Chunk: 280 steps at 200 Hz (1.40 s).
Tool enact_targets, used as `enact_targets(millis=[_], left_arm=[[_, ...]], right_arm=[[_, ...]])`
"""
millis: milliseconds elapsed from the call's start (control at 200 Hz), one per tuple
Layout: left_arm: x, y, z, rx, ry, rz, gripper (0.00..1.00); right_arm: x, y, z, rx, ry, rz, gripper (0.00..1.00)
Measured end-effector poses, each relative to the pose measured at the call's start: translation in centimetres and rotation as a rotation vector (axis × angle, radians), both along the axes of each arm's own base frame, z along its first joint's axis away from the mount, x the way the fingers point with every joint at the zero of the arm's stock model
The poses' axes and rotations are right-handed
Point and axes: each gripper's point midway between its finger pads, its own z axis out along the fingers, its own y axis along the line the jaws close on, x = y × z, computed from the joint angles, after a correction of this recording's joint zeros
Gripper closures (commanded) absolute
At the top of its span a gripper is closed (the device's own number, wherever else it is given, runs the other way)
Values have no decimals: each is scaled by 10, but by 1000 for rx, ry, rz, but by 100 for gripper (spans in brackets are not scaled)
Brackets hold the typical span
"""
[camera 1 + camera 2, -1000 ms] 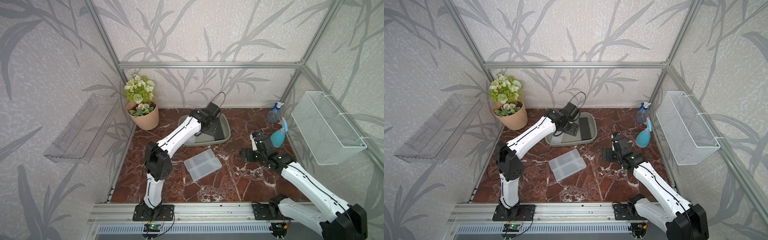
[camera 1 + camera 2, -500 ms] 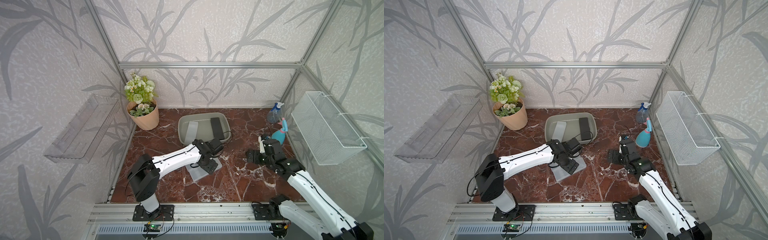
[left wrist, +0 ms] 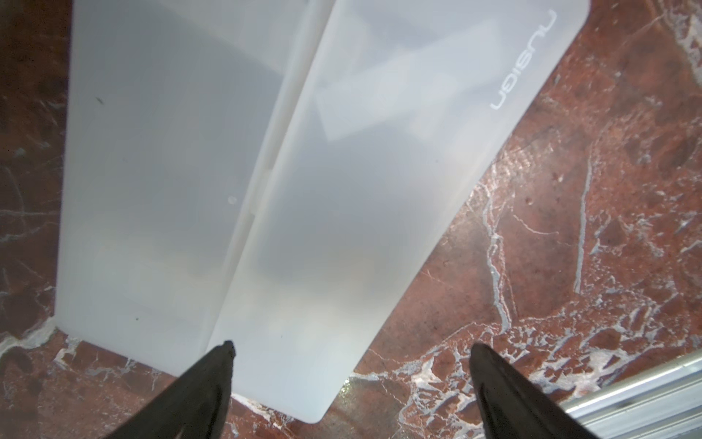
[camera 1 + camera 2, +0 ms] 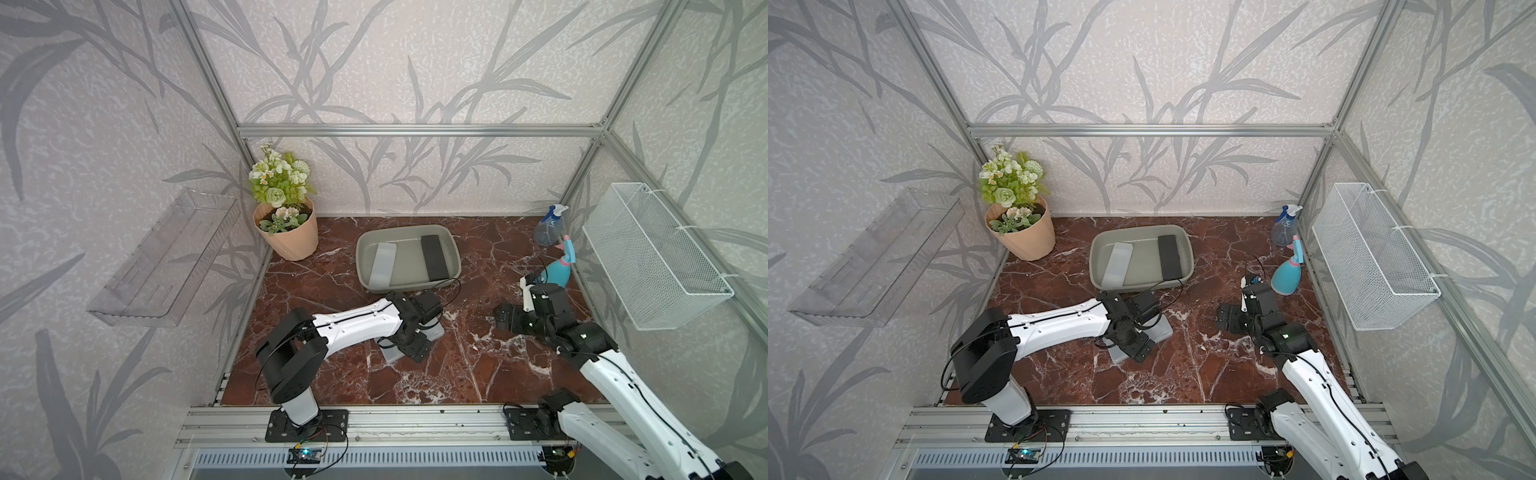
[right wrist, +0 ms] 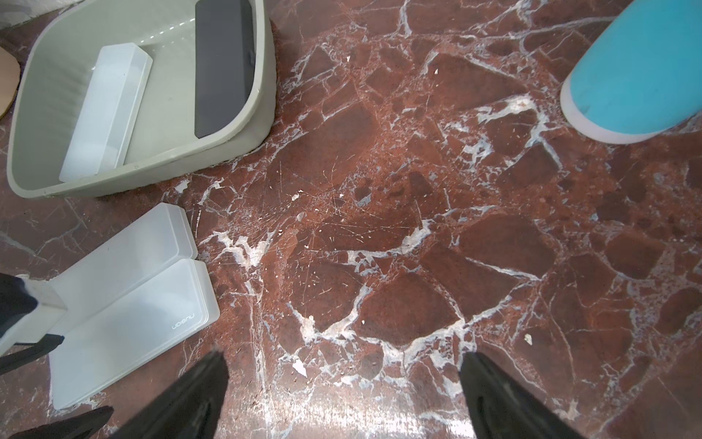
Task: Put the pencil case into the storage box
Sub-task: Pick up the pencil case from the center of the board.
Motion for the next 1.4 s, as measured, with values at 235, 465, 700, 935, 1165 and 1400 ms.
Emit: enact_targets(millis=[235,465,700,935,1165,1400], left_arm=[[3,4,-18,64,17,-31,0],[17,10,-18,75,8,-34,0],[28,19,-18,80,10,-33,0],[19,11,-18,62,29,-56,3],[-12,-12,-25,48,74,-138,4],[5,-34,-20,58,30,-140,3]], right_arm=[[0,0,-2,-3,8,0,0],[0,0,-3,-4,12,-1,0],[1,0,-8,-8,33,-6,0],[1,0,-9,-5,40,-12,0],[1,0,-9,-2,40,-16,0],[0,0,-11,-3,46,-14,0]])
